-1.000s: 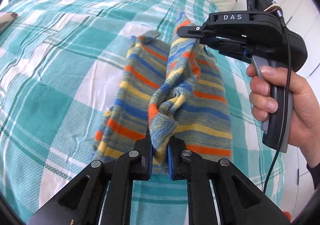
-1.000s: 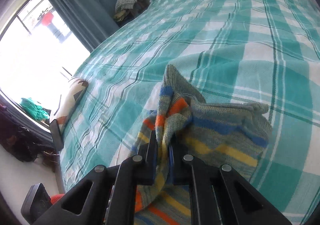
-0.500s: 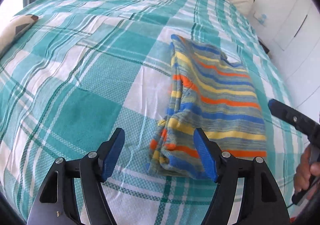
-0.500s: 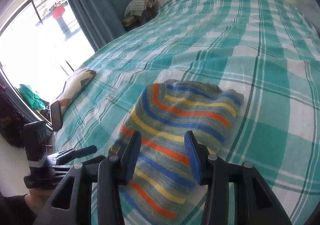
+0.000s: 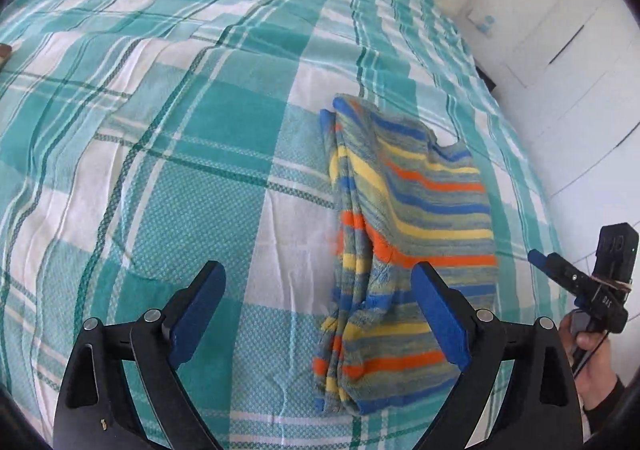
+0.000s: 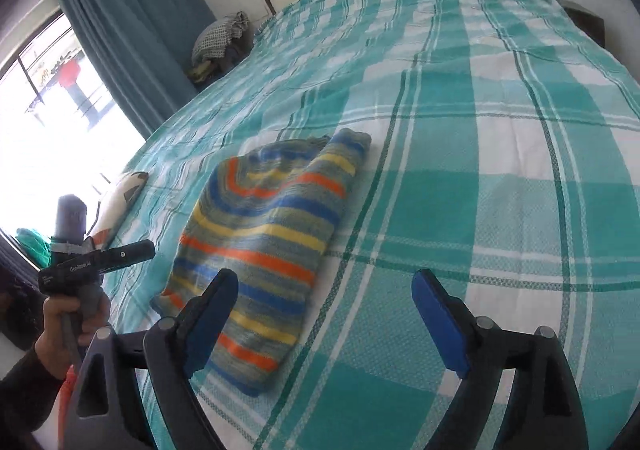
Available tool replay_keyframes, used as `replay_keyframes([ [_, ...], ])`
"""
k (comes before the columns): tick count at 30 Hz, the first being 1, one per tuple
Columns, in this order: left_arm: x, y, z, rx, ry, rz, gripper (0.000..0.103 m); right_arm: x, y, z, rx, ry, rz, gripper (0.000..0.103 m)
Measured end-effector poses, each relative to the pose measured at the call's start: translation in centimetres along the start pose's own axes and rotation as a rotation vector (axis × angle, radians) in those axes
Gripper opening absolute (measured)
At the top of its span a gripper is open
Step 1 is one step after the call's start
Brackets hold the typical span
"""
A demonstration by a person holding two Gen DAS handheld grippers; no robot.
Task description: Fold small clothes
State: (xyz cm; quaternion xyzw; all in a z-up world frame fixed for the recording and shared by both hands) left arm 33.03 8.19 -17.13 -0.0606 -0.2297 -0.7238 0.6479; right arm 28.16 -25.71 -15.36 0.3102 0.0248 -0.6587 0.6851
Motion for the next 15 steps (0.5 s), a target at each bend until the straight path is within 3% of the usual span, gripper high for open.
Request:
replay_keyframes([
  [3, 1.1, 1.9, -2.7, -0.051, 0.002, -0.052, 0.095, 1.6, 1.7, -2.0, -0.001, 0.147, -0.088, 0.088],
  [6, 2.3, 3.4, -4.5, -0.063, 0.072, -0.104, 0.096, 0.6, 3.4, -5.6, -0.04, 0.24, -0.086, 0.087],
  [7, 2.6, 3.7, -4.8, -0.064, 0.086, -0.104, 0.096, 0.0, 3.8, -7.3, -0.072, 0.268, -0.085, 0.077],
  [8, 2.8, 3.9, -5.1, -0.065, 0.088, -0.101, 0.089, -0.6, 4.0, -9.0, -0.107, 0.269, -0.079, 0.068],
  [9, 3.1, 4.1, -5.4, -0.073, 0.09, -0.102, 0.076, -1.4, 4.3, -10.3, -0.132, 0.227, -0.06, 0.05],
  [10, 3.4, 4.1, -5.8, -0.095, 0.079, -0.111, 0.034, -2.4, 4.5, -11.3, -0.139, 0.162, -0.034, 0.04],
  [11, 3.6, 4.1, -5.9, -0.12, 0.046, -0.105, 0.018, -3.2, 4.7, -11.7, -0.137, 0.106, -0.017, 0.036],
  [15, 4.8, 3.8, -3.2, -0.058, 0.048, -0.093, 0.015, -6.7, 5.1, -9.6, -0.082, -0.022, 0.07, 0.025],
])
Point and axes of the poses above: each gripper's, at about its wrist camera, not at the fingertips, and z roughly against the way its jaws point, x to its right, y to its top, the point moved 2 cm from there along -z, roughly the way its jaws point, and after that the axes turned 14 degrees about -x, right-handed, at the moved point
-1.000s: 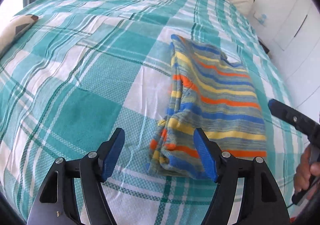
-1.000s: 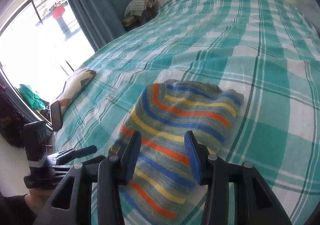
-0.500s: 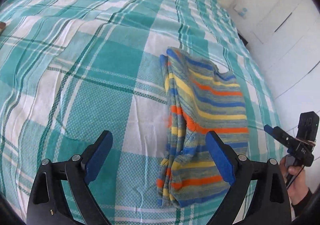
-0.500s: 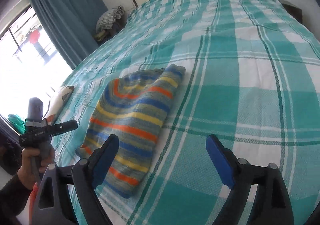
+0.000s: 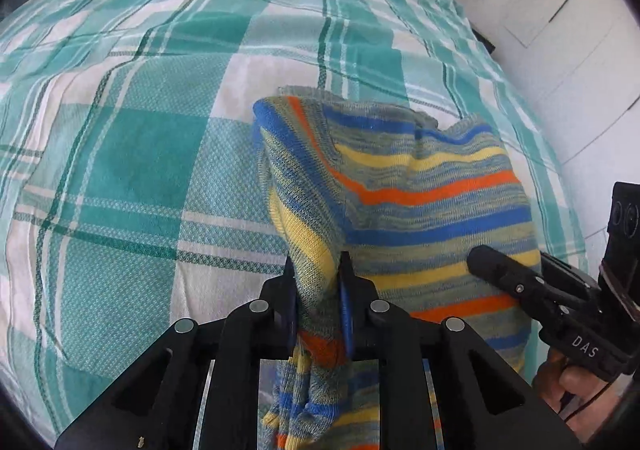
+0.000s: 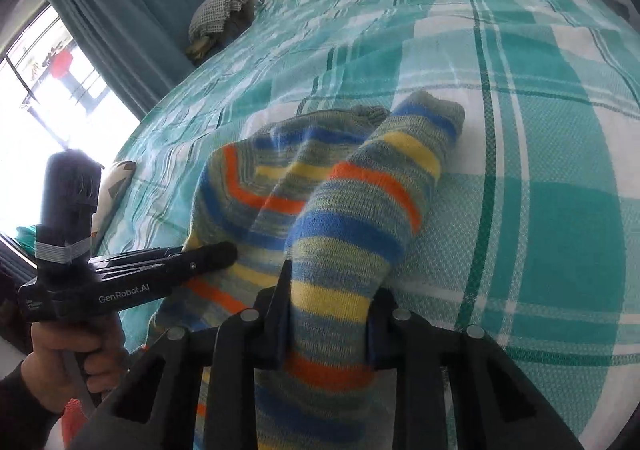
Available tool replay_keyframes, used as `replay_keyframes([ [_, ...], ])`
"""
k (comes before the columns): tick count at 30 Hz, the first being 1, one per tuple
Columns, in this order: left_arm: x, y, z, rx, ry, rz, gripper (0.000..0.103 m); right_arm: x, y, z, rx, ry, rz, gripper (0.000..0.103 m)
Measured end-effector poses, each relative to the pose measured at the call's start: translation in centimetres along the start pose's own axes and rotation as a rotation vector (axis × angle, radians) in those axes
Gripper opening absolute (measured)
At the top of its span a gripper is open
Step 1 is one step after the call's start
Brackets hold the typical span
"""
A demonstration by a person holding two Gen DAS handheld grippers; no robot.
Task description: Fold small clothes
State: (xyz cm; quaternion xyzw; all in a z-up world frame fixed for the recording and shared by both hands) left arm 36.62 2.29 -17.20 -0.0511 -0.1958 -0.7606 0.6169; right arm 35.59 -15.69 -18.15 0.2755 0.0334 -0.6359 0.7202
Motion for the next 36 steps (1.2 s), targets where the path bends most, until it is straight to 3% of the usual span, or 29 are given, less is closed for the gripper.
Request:
replay_keyframes([
  [6, 3.6, 0.4, 5.6, 0.111, -0.04, -0.048, 0.016, -3.4, 0.2, 7.2, 0.121, 0.012, 0.081, 0.025],
  [7, 4.0, 0.9, 5.8, 0.128, -0.03, -0.053, 0.019, -3.2, 0.6, 8.1, 0.136, 0.02, 0.073, 0.025],
  [8, 4.3, 1.5, 5.3, 0.132, -0.014, -0.046, 0.033, -2.7, 1.0, 8.7, 0.148, 0.018, 0.059, 0.025],
  [9, 4.2, 2.0, 4.4, 0.116, 0.013, -0.036, 0.046, -2.0, 1.3, 9.0, 0.155, 0.011, 0.04, 0.029],
  [10, 3.7, 2.2, 3.2, 0.092, 0.068, -0.014, 0.071, -1.0, 1.7, 8.7, 0.144, -0.002, 0.016, 0.036],
  [12, 2.1, 0.5, 1.5, 0.061, 0.17, 0.043, 0.071, 2.0, 1.4, 7.8, 0.1, -0.105, -0.046, 0.076],
  [14, 1.2, -2.5, 1.5, 0.067, 0.207, 0.033, 0.071, 4.6, -0.7, 8.2, 0.069, -0.181, -0.088, 0.076],
  [17, 1.9, -8.0, 3.4, 0.112, 0.369, -0.036, 0.077, 5.9, -5.1, 10.6, 0.049, -0.284, -0.069, 0.087],
  [18, 2.5, -9.7, 4.1, 0.128, 0.411, -0.056, 0.08, 5.8, -6.6, 11.2, 0.043, -0.314, -0.058, 0.092],
  [20, 4.0, -12.9, 6.2, 0.174, 0.461, -0.07, 0.1, 5.3, -9.5, 12.5, 0.03, -0.351, -0.038, 0.094],
  [22, 5.4, -15.4, 8.4, 0.214, 0.443, -0.073, 0.101, 3.9, -12.0, 13.7, 0.02, -0.362, -0.018, 0.094],
  [25, 7.1, -17.9, 11.4, 0.208, 0.429, -0.032, 0.101, 1.3, -15.4, 16.1, 0.024, -0.355, -0.012, 0.094],
  [29, 8.7, -20.9, 14.8, 0.239, 0.48, 0.01, 0.101, -2.3, -19.0, 19.4, 0.062, -0.332, 0.003, 0.096],
  [33, 10.2, -24.0, 17.5, 0.282, 0.526, 0.018, 0.101, -5.3, -21.6, 21.8, 0.086, -0.362, 0.026, 0.097],
  [36, 11.5, -26.0, 18.9, 0.256, 0.536, 0.007, 0.101, -6.8, -23.0, 23.2, 0.091, -0.367, 0.02, 0.098],
])
Point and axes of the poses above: each gripper's, at about its wrist camera, not at the fingertips, and z roughly against the way its jaws point, x to its right, y to its top, the point moved 2 cm from there along -z, roughly the way its jaws point, and after that the axes turned 14 degrees about -x, right-handed, at the moved point
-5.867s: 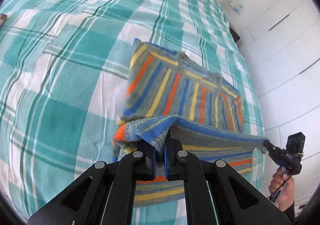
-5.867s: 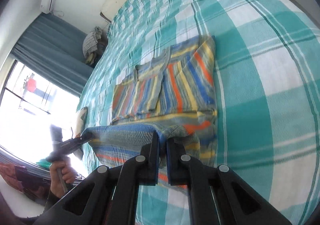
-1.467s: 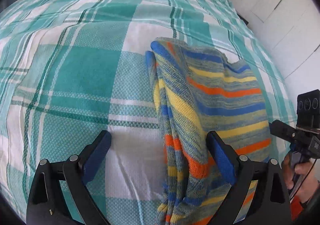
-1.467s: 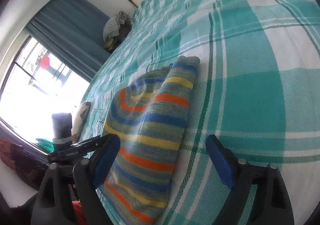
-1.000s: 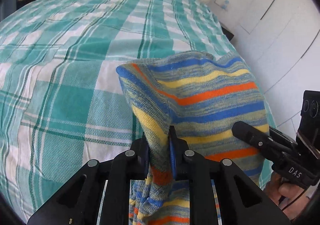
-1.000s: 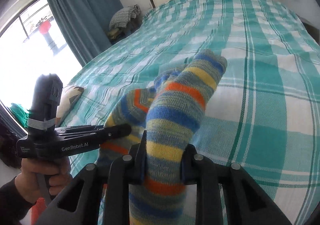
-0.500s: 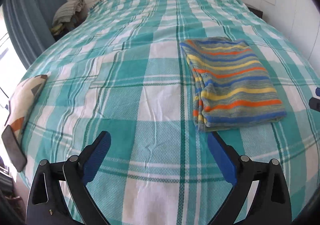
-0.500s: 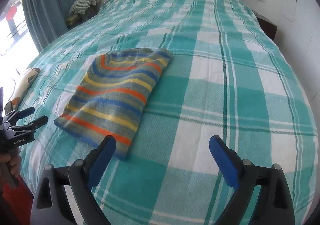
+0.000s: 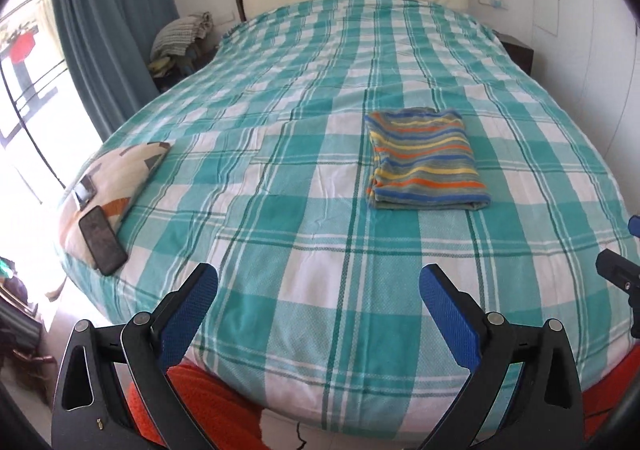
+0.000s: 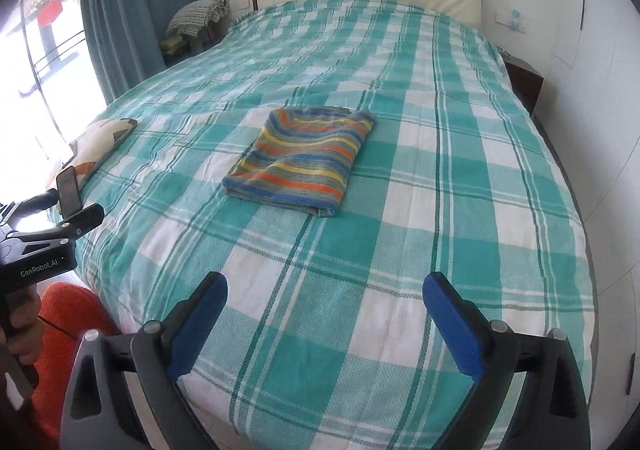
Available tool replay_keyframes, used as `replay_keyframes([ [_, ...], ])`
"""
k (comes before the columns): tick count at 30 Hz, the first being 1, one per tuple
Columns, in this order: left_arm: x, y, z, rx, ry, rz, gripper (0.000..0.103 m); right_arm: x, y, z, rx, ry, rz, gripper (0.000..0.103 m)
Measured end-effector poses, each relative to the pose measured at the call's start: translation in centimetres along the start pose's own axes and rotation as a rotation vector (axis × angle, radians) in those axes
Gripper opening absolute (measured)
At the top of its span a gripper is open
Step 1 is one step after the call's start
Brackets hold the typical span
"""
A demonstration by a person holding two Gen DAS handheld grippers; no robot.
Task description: Fold small clothes
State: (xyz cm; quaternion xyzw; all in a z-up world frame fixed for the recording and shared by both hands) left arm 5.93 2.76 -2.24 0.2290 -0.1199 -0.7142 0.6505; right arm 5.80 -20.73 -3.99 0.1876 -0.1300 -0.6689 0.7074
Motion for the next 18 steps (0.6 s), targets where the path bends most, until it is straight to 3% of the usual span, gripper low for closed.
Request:
replay_keyframes([
  [10, 0.1, -5.3, 5.7, -0.054, -0.018, 0.002, 0.101, -2.9, -4.5, 6.5, 0.005, -0.025, 0.06, 0.102],
  [18, 0.1, -8.3, 9.2, -0.04, -0.018, -0.023, 0.101, -5.1, -8.3, 11.5, 0.006, -0.034, 0.09, 0.102],
])
Point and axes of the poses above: each gripper's, at about its wrist camera, not at the fingertips, and z roughly against the way its jaws point, x to its right, y to its top, the point moved 2 cm from there along -z, roughly the way its jaws point, and after that the axes turned 14 degrees about -x, right-handed, at the moved point
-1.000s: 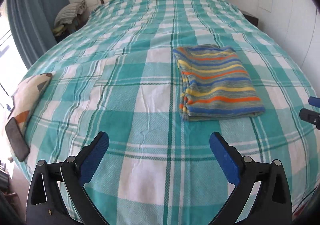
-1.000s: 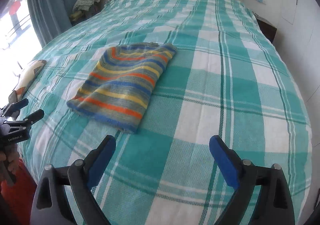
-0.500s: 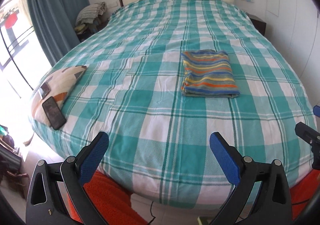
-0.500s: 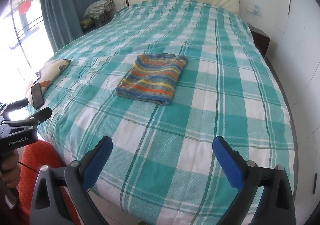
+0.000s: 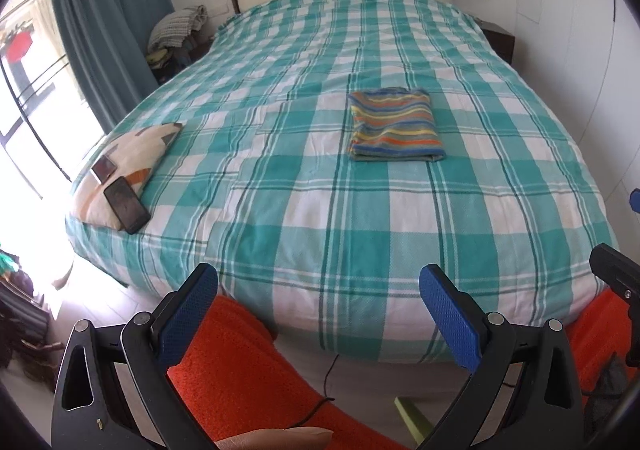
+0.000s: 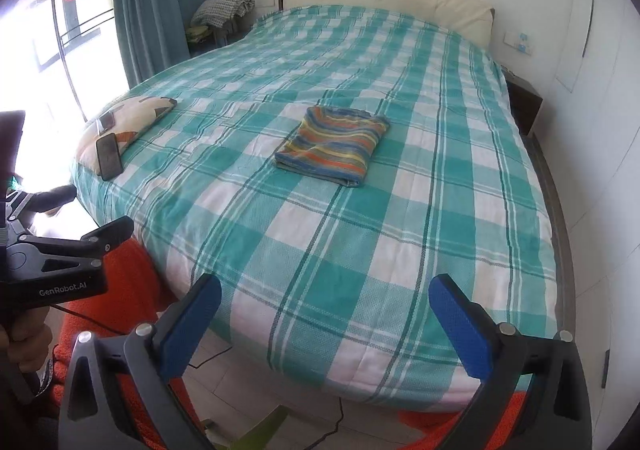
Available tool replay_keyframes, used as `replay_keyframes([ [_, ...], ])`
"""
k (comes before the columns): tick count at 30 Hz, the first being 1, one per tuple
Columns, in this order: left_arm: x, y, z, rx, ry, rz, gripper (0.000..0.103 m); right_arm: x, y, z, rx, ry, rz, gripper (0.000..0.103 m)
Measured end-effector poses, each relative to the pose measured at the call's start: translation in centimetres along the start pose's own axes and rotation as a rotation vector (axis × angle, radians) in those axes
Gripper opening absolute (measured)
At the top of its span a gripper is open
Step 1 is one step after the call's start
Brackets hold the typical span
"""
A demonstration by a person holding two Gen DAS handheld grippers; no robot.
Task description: Fold small clothes
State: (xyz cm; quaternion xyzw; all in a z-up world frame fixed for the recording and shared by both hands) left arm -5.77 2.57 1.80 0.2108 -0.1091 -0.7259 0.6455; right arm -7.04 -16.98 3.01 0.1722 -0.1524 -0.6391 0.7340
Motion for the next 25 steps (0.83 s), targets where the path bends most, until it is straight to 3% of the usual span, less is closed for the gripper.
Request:
replay_keyframes([
  [11, 0.2, -0.3, 0.7, 0.011, -0.012, -0.002, 0.101, -1.0, -0.3, 2.1, 0.026, -0.049, -0.001, 0.102],
  [19, 0.6, -0.1, 1.2, 0.012, -0.068, 0.0, 0.101, -0.6, -0.2, 1.5, 0.017, -0.051, -0.021, 0.102],
  [25, 0.9, -0.1, 1.7, 0.038, -0.043, -0.001, 0.101, -0.5, -0.4, 1.3, 0.017, -0.046, -0.032, 0.102],
])
Point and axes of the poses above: each gripper's, at about its wrist camera, not at the fingertips, and z roughly against the way its jaws point, x to its right, y to its top, the point moved 2 cm from there along -z, roughly the way its jaws point, and after that the axes turned 14 degrees about -x, right-handed, at the moved point
